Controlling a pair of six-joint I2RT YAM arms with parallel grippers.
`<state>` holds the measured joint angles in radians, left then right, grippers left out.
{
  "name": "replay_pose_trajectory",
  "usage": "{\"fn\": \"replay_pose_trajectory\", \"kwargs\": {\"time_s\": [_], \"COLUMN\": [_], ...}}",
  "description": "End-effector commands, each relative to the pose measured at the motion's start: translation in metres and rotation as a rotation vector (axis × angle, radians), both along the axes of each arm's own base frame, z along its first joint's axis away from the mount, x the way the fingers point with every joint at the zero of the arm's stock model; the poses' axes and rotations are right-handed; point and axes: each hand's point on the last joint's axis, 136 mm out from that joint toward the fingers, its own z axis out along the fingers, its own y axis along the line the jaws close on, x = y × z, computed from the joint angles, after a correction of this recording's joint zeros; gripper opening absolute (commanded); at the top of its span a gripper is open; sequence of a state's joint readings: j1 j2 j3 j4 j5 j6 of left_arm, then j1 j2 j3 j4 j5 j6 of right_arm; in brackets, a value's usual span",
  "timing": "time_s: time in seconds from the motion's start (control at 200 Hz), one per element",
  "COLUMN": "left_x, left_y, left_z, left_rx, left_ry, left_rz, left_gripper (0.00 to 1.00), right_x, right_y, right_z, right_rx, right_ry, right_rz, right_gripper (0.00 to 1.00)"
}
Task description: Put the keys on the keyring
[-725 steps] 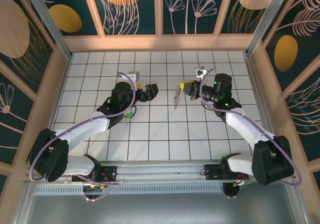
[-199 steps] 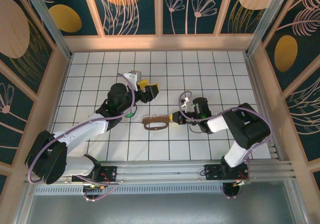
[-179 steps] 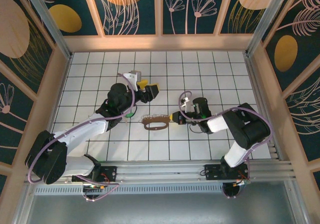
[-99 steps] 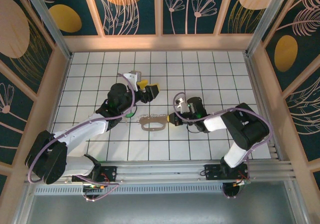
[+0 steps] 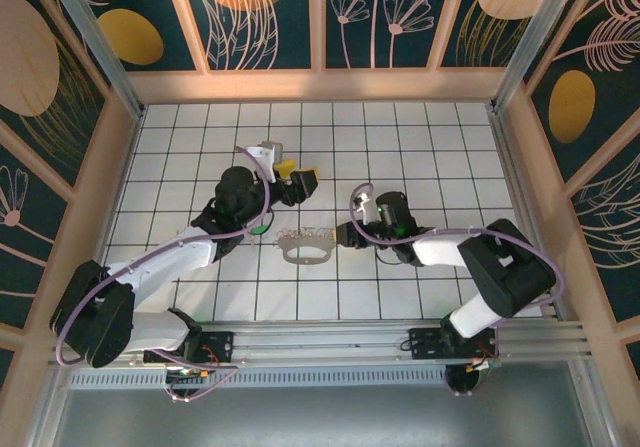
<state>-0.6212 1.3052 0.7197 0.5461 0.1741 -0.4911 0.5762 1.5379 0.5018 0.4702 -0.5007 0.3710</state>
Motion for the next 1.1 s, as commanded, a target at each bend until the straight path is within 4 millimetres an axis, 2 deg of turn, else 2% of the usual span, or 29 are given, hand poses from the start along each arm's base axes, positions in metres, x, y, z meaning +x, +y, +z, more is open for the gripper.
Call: {"fn": "replay_pose_trajectory", "kwargs": {"time_s": [0.0,0.295,0.621,1.096], "left_x": [-0.002,-0.002,-0.001,-0.002], "left_y": [0.0,-0.001,-0.001,0.0], "left_z": [0.003,0.004,0.006,0.005], "left_rx": [-0.019,-0.021,-0.023,-0.024], "left_ry": [-0.008,-0.011,-0.013,-0.015], "left_rz": [-0.004,-0.004,-0.005,-0.001], "left_gripper": [0.78,0.78,0.79,0.8], "right_x": [-0.006,-0.02,-0.022,-0.019], "right_y": [-0.004,-0.006,0.001,0.008], "right_z": [-0.001,-0.028,-0.034,-0.035], "right_rx": [-0.046,-0.134,-0.136,-0.135], "right_ry": [-0.002,0.077,0.093,0.094], "right_rz": [-0.008,-0.015,-0.001,0.011], "right_gripper": [0.38,0.37,0.36,0.23]}}
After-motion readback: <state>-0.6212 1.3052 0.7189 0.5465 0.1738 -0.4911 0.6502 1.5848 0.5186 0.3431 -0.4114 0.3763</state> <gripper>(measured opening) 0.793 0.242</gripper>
